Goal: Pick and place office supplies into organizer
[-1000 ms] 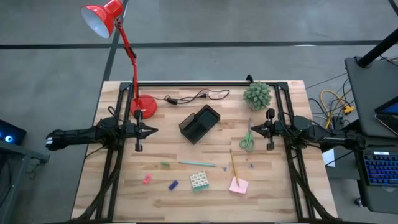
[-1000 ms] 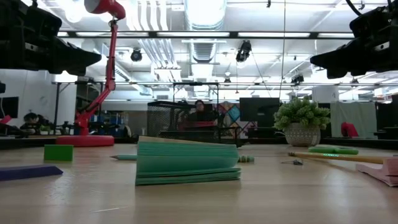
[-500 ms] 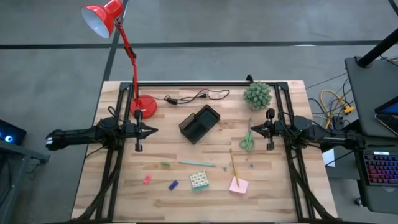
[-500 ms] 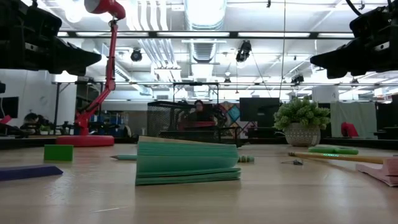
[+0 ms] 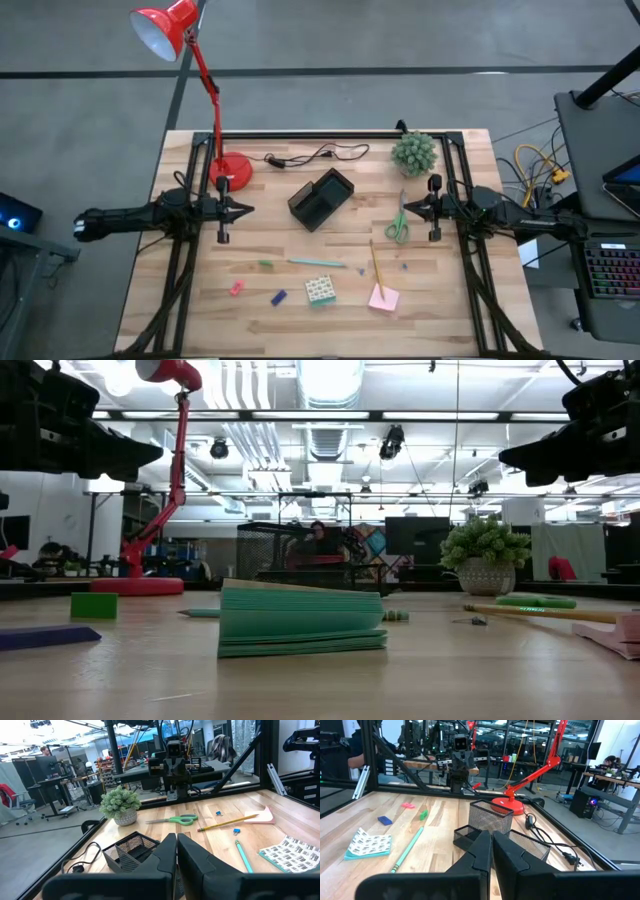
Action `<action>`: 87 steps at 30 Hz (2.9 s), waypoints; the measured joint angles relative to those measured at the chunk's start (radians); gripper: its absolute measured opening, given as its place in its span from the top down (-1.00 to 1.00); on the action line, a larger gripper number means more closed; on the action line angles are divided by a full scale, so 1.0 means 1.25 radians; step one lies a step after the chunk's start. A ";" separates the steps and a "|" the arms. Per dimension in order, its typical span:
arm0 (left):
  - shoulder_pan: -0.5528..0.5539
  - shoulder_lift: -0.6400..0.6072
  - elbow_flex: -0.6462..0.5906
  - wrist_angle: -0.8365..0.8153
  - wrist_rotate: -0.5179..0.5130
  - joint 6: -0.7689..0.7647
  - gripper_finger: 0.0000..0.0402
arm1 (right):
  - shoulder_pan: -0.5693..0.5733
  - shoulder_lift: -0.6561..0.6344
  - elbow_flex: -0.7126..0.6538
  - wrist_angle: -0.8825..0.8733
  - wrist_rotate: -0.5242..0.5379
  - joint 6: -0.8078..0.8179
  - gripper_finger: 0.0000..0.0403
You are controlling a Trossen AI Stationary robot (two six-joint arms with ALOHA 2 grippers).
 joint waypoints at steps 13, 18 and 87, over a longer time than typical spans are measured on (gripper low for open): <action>0.000 0.000 0.000 0.000 0.000 0.000 1.00 | 0.000 0.000 0.000 0.000 0.000 0.000 0.96; 0.000 0.000 0.000 0.000 0.000 0.000 1.00 | 0.000 0.000 0.000 0.000 0.000 0.000 0.96; 0.000 0.000 0.000 0.114 0.000 -0.022 1.00 | -0.002 0.000 0.000 0.172 0.084 0.081 0.96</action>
